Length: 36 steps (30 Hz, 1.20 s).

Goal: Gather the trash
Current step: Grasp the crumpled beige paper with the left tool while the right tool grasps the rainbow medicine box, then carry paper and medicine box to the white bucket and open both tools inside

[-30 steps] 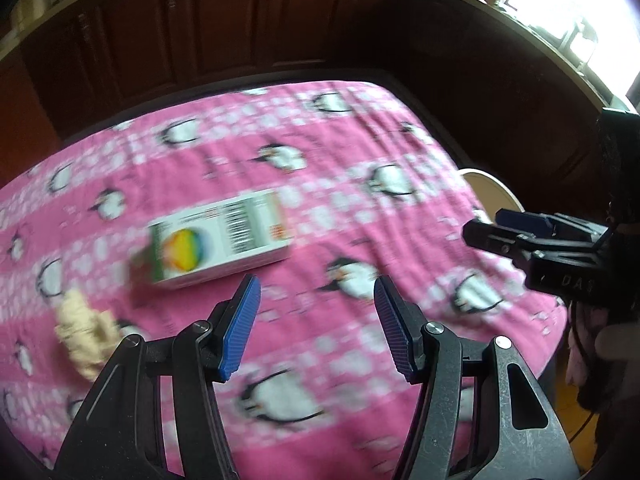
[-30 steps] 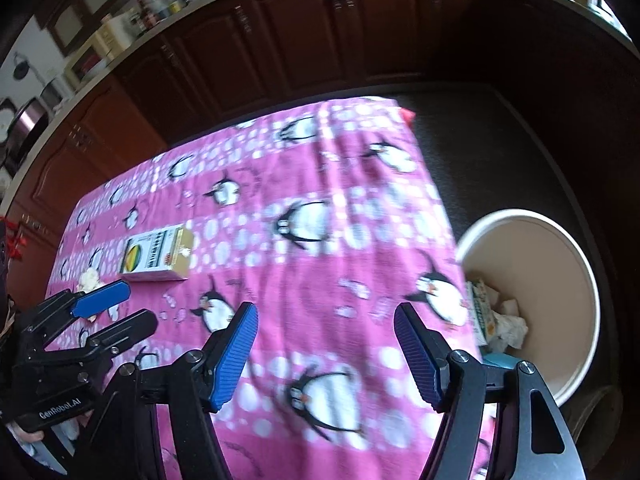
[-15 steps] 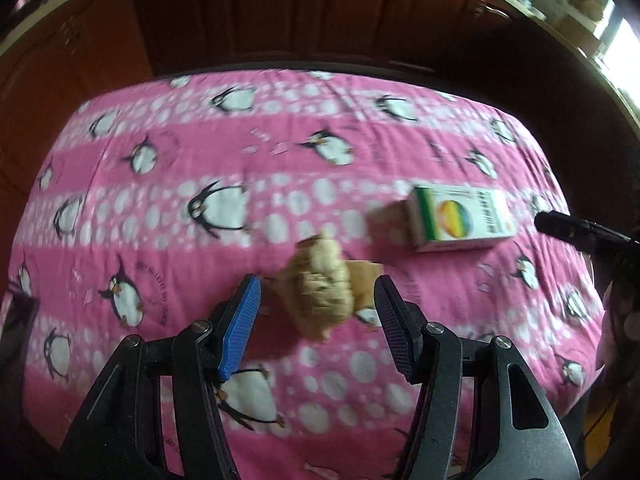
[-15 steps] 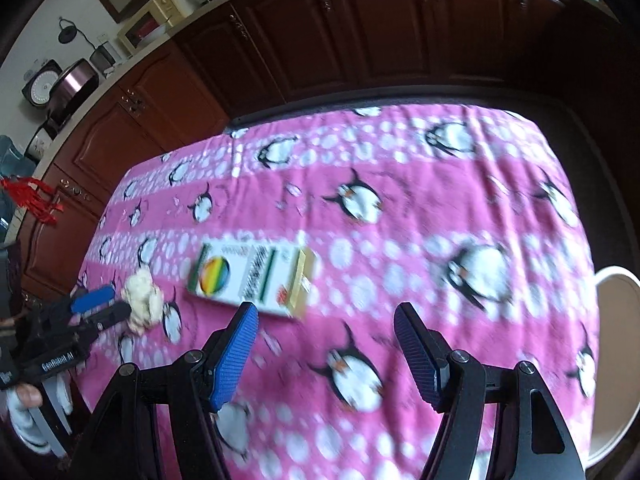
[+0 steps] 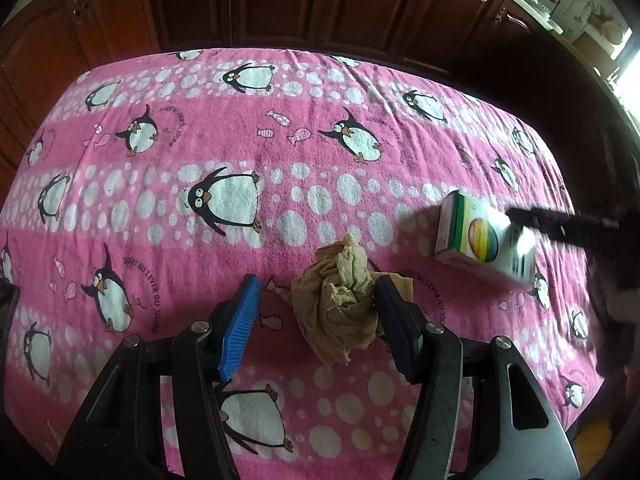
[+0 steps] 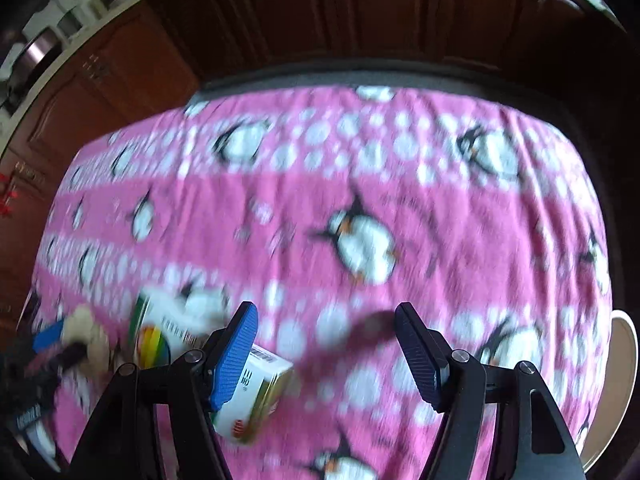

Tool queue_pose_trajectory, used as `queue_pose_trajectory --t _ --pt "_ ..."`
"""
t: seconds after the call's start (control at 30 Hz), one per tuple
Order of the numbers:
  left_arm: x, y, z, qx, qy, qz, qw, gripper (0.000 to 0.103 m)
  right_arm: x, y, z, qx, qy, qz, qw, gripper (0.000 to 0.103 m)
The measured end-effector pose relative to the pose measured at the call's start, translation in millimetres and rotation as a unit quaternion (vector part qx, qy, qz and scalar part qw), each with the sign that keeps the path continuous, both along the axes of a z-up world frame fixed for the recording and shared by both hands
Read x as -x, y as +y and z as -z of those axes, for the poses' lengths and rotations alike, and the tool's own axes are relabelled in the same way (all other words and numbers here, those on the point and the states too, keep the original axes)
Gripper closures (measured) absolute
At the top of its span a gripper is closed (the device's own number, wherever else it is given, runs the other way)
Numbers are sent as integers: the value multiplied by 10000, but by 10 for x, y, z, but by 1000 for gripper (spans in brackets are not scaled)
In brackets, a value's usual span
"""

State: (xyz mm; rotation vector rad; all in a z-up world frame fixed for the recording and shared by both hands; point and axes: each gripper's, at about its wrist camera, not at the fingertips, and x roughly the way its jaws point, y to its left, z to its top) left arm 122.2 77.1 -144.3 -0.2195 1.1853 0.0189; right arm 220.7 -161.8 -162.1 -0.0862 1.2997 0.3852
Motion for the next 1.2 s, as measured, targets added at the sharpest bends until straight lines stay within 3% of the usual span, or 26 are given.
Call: queue_pose_trajectory --t 0.13,0.27,0.37,0.57,0.63,0.67,0.7,0.73,0.97,1.2 --pt "-46 10 46 63 40 55 10000 45 407 81 -55 -88 102 -513 9986 35" --pt "-71 -16 84 85 61 114 9999 45 605 76 -246 -293 -373 -450 9979 35" --pt "-80 -71 125 75 112 157 9998 45 691 175 -293 -624 -344 -545 9960 35" --pt "-80 -78 197 181 148 152 9996 47 742 657 -143 -396 -421 -910 9942 34" --pt "-61 -67 182 213 113 157 9996 55 737 667 -70 -349 -392 -928 9943 34" --pt "-56 -63 174 245 114 170 9995 65 730 700 -22 -303 -393 -921 9945 38" --pt "-45 -58 160 288 107 180 9994 72 736 681 33 -244 -374 -888 9950 44" --pt "-38 -61 140 312 93 198 9993 73 731 674 65 -282 -336 -876 9952 51" --pt "62 -226 -134 209 -235 489 9983 77 841 398 -208 -508 -617 -750 9940 52" --pt "80 -700 -348 57 -506 905 9946 77 923 -55 -573 -745 -947 -328 9922 52"
